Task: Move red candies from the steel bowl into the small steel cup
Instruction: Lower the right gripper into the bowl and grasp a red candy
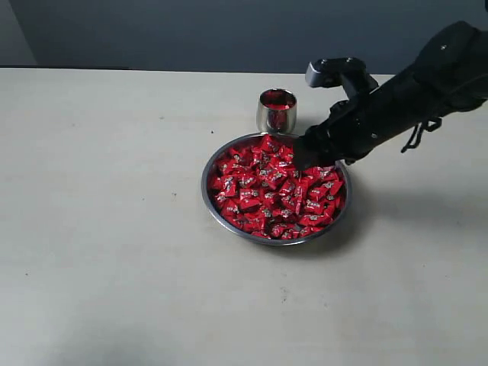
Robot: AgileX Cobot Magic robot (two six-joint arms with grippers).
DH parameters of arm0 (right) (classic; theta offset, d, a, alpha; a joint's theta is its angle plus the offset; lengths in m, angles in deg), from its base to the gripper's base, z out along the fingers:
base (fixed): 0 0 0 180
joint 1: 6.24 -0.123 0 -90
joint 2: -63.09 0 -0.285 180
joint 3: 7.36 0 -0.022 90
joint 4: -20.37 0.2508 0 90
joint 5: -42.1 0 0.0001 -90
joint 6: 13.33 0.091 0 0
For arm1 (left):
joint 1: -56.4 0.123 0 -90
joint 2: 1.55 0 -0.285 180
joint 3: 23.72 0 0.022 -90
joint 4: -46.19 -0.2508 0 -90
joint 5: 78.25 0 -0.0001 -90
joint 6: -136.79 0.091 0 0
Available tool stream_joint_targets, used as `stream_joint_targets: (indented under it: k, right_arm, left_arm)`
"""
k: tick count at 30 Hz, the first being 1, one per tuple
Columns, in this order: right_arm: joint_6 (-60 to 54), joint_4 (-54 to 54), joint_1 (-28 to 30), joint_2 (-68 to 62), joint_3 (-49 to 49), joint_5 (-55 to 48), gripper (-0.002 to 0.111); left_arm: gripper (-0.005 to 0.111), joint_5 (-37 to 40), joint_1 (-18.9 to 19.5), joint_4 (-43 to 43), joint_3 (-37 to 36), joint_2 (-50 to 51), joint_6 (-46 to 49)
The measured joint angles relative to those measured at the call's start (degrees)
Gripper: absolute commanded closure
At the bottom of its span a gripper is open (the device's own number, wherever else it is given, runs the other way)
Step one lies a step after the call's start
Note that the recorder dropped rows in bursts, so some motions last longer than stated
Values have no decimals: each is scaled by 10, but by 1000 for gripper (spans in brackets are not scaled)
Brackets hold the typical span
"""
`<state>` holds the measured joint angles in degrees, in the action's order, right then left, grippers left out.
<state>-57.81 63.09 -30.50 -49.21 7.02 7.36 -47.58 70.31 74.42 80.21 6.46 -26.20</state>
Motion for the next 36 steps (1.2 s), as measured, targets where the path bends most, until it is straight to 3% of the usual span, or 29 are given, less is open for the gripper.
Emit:
stream_joint_targets:
  k: [9, 22, 24, 28, 36]
  right_arm:
    - [-1, 1, 0, -111, -111, -47, 65]
    - [-1, 7, 0, -200, -169, -62, 66]
    - [-1, 17, 0, -209, -172, -65, 72]
    - [-1, 37, 0, -213, -172, -67, 106]
    - [10, 44, 0, -208, -173, -92, 108]
  left_arm:
    - [106, 0, 0, 0, 0, 0, 0]
    - [106, 0, 0, 0, 0, 0, 0]
    - [106, 0, 0, 0, 0, 0, 0]
    - [106, 0, 0, 0, 0, 0, 0]
    - [106, 0, 0, 0, 0, 0, 0]
